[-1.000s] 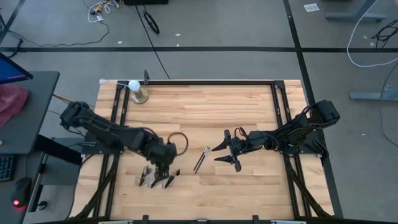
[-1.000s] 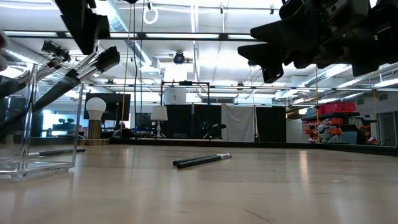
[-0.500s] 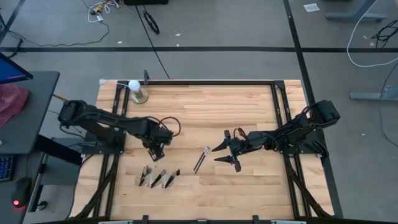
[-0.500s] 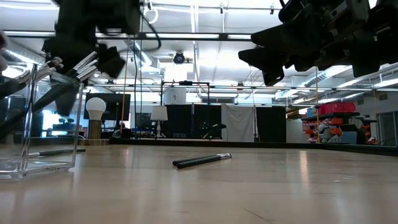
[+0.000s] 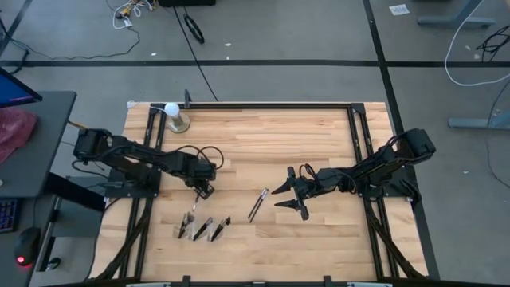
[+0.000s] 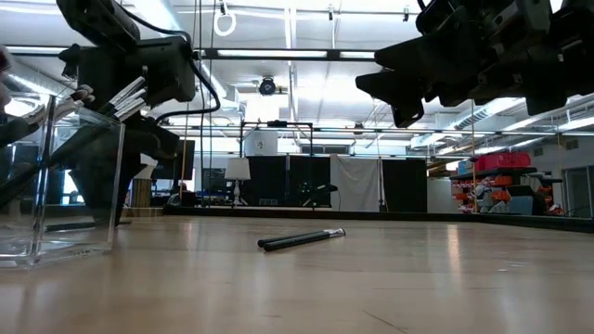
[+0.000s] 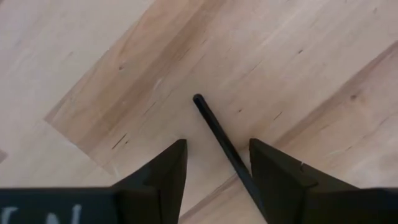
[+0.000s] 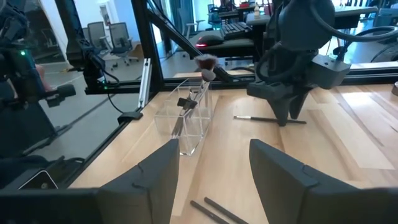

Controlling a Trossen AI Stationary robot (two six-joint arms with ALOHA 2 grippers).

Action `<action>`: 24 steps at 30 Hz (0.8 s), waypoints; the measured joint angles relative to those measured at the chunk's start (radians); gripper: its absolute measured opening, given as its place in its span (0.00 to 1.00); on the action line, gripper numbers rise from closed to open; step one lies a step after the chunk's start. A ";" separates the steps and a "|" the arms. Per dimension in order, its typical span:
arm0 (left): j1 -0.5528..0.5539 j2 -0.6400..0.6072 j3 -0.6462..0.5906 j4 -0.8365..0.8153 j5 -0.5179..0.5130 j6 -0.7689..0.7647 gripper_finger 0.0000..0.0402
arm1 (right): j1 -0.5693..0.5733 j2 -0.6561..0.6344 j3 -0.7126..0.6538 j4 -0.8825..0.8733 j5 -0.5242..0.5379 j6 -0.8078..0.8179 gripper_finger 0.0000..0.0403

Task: Put items in baskets/containers
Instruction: Put the black eyeshadow brush into the transparent organizer

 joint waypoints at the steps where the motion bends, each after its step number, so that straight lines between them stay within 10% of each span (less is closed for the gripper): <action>1: -0.003 0.000 0.000 0.000 -0.007 -0.003 0.43 | 0.000 0.000 0.000 0.000 0.000 0.001 0.49; 12: -0.037 0.003 -0.003 0.031 -0.075 0.086 0.04 | 0.000 0.000 0.000 0.000 0.000 0.000 0.49; 24: -0.028 0.079 -0.002 0.641 -0.079 0.358 0.01 | 0.000 0.000 -0.001 0.002 0.003 -0.004 0.49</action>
